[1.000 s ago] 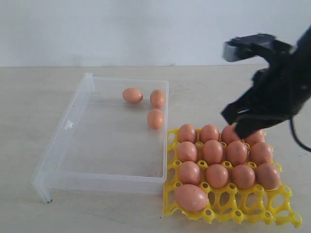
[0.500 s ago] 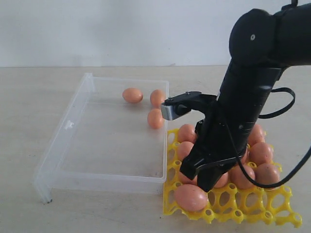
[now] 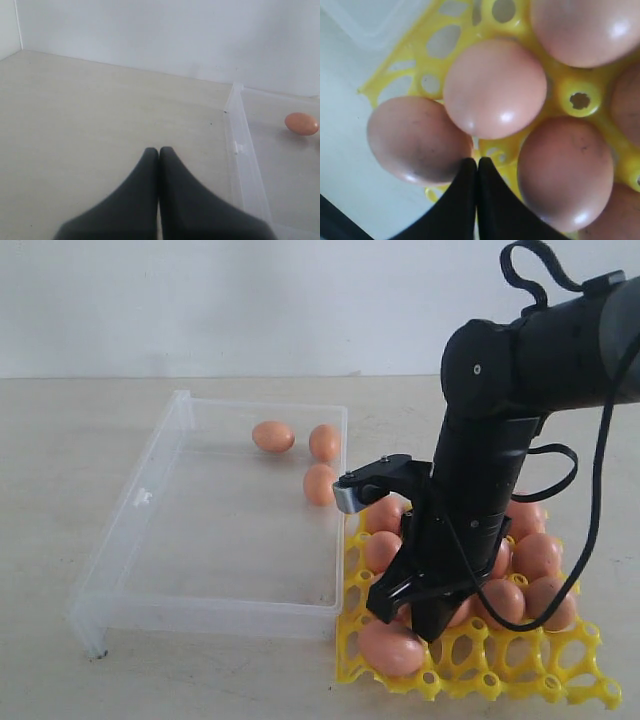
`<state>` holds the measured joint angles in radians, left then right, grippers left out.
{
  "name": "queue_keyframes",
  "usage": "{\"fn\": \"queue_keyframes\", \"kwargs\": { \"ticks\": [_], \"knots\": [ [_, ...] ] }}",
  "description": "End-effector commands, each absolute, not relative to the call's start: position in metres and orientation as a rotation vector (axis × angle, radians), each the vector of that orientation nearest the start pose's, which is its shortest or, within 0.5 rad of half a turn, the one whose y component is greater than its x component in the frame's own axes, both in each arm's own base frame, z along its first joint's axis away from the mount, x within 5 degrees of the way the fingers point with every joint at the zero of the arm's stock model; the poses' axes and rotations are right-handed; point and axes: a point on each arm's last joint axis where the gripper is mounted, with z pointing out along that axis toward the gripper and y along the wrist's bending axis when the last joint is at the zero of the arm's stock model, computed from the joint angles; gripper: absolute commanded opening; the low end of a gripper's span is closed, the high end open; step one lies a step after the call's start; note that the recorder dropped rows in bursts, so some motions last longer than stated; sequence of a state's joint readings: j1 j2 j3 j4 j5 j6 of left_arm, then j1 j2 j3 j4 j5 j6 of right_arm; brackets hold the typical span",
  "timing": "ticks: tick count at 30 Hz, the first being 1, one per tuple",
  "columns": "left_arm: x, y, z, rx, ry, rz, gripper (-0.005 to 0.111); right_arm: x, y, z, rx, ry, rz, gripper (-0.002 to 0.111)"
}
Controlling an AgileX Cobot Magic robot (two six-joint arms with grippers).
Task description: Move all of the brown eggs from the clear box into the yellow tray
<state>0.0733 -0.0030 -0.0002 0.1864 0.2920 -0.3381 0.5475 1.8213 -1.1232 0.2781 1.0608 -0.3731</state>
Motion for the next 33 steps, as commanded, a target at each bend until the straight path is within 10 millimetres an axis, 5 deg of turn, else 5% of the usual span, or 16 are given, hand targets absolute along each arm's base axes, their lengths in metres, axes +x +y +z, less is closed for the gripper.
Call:
{"fn": "queue_keyframes", "kwargs": {
  "ticks": [1,13,19,24,27,30,33],
  "knots": [
    [0.054,0.008,0.187,-0.250,1.754,-0.030,-0.004,0.260,0.188,0.169,-1.210,3.017,0.409,-0.001],
    [0.054,0.008,0.187,-0.250,1.754,-0.030,-0.004,0.263,0.189,0.180,-1.213,2.970,0.402,-0.001],
    [0.054,0.008,0.187,-0.250,1.754,-0.030,-0.004,0.269,0.190,0.240,-1.141,2.777,0.392,-0.001],
    [0.054,0.008,0.187,-0.250,1.754,-0.030,-0.004,0.280,0.198,0.300,-1.001,2.477,0.452,-0.001],
    [0.054,0.008,0.187,-0.250,1.754,-0.030,-0.004,0.289,0.210,0.319,-0.963,2.283,0.460,-0.001],
    [0.054,0.008,0.187,-0.250,1.754,-0.030,-0.004,0.293,0.230,0.316,-1.010,2.192,0.446,-0.001],
    [0.054,0.008,0.187,-0.250,1.754,-0.030,-0.004,0.300,0.254,0.289,-1.070,2.352,0.429,-0.001]
  ]
}}
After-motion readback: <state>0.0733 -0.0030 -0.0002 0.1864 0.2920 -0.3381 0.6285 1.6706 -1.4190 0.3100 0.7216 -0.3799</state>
